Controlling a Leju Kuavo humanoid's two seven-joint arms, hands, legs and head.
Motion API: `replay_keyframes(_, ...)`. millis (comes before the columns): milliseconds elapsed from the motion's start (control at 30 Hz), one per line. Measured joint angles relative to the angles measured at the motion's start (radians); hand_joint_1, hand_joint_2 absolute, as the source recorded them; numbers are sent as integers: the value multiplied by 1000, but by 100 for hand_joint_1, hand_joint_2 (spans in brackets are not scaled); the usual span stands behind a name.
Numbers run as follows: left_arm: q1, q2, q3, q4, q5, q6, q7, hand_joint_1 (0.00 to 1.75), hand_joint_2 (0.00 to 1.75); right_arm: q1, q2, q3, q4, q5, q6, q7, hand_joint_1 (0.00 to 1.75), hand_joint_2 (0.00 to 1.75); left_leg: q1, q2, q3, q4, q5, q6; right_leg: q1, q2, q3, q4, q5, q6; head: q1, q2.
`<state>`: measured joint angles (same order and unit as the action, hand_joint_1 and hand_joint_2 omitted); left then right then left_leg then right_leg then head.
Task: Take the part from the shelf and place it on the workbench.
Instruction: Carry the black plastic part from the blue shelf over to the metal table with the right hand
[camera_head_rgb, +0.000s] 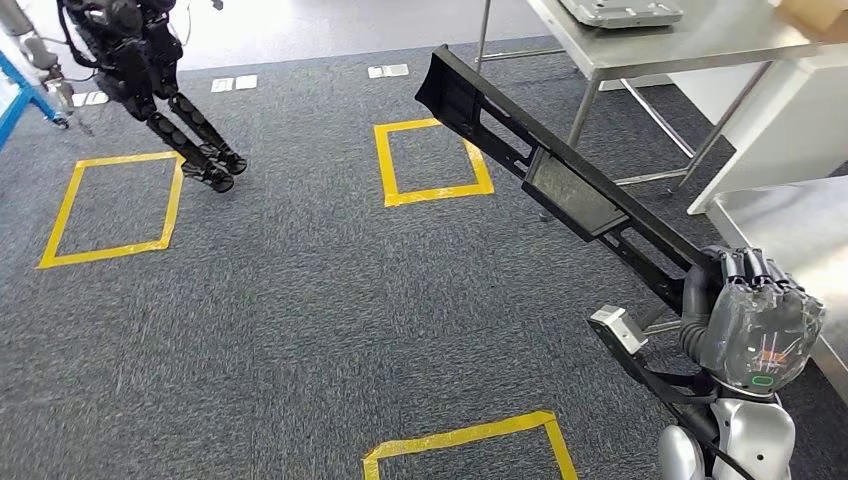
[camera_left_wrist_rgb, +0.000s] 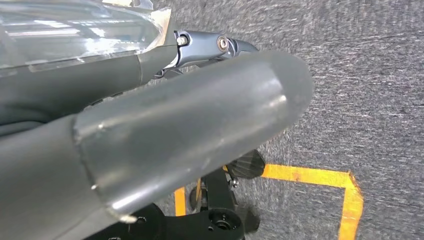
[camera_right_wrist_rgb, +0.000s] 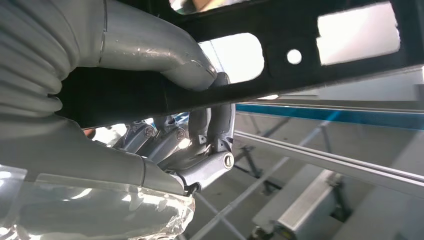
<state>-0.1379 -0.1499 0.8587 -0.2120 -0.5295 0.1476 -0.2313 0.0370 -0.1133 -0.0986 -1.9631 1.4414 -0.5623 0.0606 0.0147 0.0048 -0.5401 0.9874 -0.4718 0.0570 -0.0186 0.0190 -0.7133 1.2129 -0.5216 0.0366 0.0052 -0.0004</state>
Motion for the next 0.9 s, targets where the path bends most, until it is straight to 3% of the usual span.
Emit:
replay_keyframes(67, 0, 0, 0, 0, 0, 0, 1, 0, 0, 3, 3, 0, 0, 3, 0, 1, 175, 175, 0, 29, 0, 0, -2, -2, -9, -7, -32, 69, -16, 13, 0, 0)
replay_keyframes(100, 0, 0, 0, 0, 0, 0, 1, 0, 0, 3, 5, 0, 0, 6, 0, 2, 175, 175, 1, 43, 1, 1, -3, -5, -15, -12, -20, 48, -2, 25, 0, 0)
replay_keyframes(167, -1, -1, 0, 0, 0, 0, 1, 0, 0, 3, 9, 1, 0, 15, 0, 5, 175, 175, 2, 68, 5, 4, -10, -16, -25, -49, 52, -82, 44, 49, 2, 0)
replay_keyframes(200, -1, 0, 0, 0, 1, 0, 1, 0, 0, 0, 12, 2, 0, 19, 0, 7, 175, 175, 0, 78, 5, 8, -16, -24, -25, -70, 87, -142, 62, 54, 3, 0)
replay_keyframes(267, -3, 1, 3, -1, 3, 0, 0, 0, 0, -7, 19, 3, 1, 27, 0, 10, 175, 175, -6, 96, 6, 15, -24, -38, -22, -87, 116, -195, 74, 41, 1, 0)
replay_keyframes(333, -4, 1, 7, -1, 7, 0, -1, 0, 0, -15, 25, 5, 2, 33, 2, 12, 175, 175, -3, 111, 8, 18, -26, -46, -20, -62, 111, -192, 78, 20, -4, 0)
replay_keyframes(367, -5, 1, 10, -1, 11, 1, -3, 0, 0, -21, 27, 6, 4, 35, 3, 12, 175, 175, 2, 104, 7, 24, -34, -50, -20, -51, 109, -192, 79, 13, -5, 0)
replay_keyframes(433, -4, 0, 20, 0, 21, 2, -8, 0, 0, -45, 29, 12, 13, 35, 6, 12, 175, 175, 10, 57, -21, 90, -82, -55, -20, -29, 106, -192, 84, -2, -8, 0)
replay_keyframes(467, -2, 1, 25, 0, 24, 2, -10, 0, 0, -58, 29, 17, 19, 35, 8, 12, 175, 175, 11, 26, -52, 157, -118, -55, -18, -18, 104, -192, 86, -8, -11, 0)
replay_keyframes(533, 1, 1, 31, 0, 26, 2, -12, 0, 0, -76, 29, 28, 34, 34, 8, 12, 175, 175, 9, -1, -119, 289, -169, -49, -9, 6, 101, -192, 88, -17, -15, 0)
replay_keyframes(567, 2, 1, 34, 0, 27, 2, -12, 0, 0, -80, 30, 31, 39, 34, 8, 12, 175, 175, 8, -4, -137, 317, -168, -44, -4, 19, 100, -192, 90, -19, -16, 0)
replay_keyframes(600, 2, 1, 37, 0, 27, 2, -12, 0, 0, -82, 30, 32, 44, 34, 8, 12, 175, 175, 5, -7, -136, 306, -149, -37, -1, 30, 100, -192, 90, -20, -16, 0)
replay_keyframes(633, 2, 1, 39, 0, 27, 2, -12, 0, 0, -84, 30, 33, 48, 34, 8, 12, 175, 175, 2, -13, -118, 261, -117, -29, 1, 41, 101, -192, 91, -21, -16, 0)
replay_keyframes(700, 2, 2, 44, 0, 27, 2, -13, 0, 0, -89, 30, 35, 54, 34, 8, 12, 175, 175, -3, -57, -60, 132, -51, -10, 5, 62, 100, -192, 94, -22, -15, 0)
replay_keyframes(767, 2, 5, 46, 0, 31, 4, -14, 0, 0, -96, 30, 39, 61, 30, 9, 11, 175, 175, -9, -92, -26, 56, -24, 0, 4, 83, 96, -192, 99, -18, -15, 0)
replay_keyframes(833, 2, 7, 50, 0, 41, 8, -18, 0, 0, -110, 30, 47, 72, 19, 11, 8, 175, 175, -15, -76, -22, 44, -22, 3, 0, 106, 90, -196, 107, -5, -16, 0)
replay_keyframes(900, 3, 7, 59, 0, 53, 12, -23, 0, 0, -136, 30, 59, 92, 8, 17, 1, 175, 175, -13, -47, -14, 25, -9, 6, 3, 88, 73, -179, 102, 1, -14, 0)
